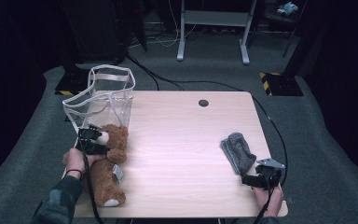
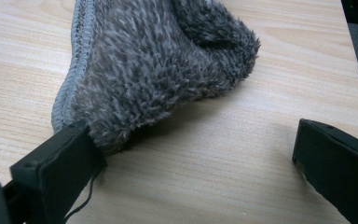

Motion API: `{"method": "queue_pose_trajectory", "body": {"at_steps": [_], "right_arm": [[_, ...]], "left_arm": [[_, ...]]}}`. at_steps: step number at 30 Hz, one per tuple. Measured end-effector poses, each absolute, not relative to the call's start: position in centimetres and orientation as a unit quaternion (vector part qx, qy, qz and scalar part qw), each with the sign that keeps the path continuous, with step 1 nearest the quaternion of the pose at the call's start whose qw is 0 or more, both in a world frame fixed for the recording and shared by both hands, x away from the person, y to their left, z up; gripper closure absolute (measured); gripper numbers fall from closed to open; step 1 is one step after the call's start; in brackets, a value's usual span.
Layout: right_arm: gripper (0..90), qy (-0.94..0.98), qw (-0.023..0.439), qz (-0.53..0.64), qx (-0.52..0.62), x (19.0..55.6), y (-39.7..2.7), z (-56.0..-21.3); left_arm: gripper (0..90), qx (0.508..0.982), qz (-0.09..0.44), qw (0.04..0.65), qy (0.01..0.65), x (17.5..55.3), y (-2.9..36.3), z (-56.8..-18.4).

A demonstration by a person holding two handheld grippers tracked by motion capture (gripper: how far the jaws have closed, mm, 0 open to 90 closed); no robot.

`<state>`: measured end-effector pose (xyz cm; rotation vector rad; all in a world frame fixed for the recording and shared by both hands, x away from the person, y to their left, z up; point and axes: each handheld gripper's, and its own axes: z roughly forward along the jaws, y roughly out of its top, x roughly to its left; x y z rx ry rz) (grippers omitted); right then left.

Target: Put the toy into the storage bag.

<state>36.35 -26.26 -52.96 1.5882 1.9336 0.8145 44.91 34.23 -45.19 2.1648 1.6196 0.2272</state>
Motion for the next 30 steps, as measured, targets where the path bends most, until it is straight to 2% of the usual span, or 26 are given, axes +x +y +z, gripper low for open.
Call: {"method": "queue_pose_trajectory", "body": {"at_steps": [2, 7, 11, 21, 30], "right_arm": [[0.7, 0.71, 0.251, 0.299, 0.586, 36.3, -26.2, -52.9], [0.8, 0.71, 0.248, 0.3, 0.587, 36.4, -26.3, -52.9], [0.8, 0.711, 0.249, 0.301, 0.585, 36.4, -26.3, -53.0], [0.8, 0.712, 0.248, 0.301, 0.584, 36.4, -26.3, -53.0], [0.9, 0.711, 0.247, 0.302, 0.585, 36.4, -26.4, -53.0]], "left_arm": [[38.6, 0.782, 0.077, 0.21, 0.581, 44.9, 34.3, -45.1], [24.7, 0.778, 0.092, 0.215, 0.583, 44.6, 34.3, -44.7], [17.5, 0.774, 0.1, 0.222, 0.585, 44.2, 34.5, -43.9], [9.2, 0.765, 0.155, 0.265, 0.567, 44.0, 33.6, -39.4], [0.0, 0.765, 0.172, 0.281, 0.553, 45.5, 32.9, -37.0]]}}
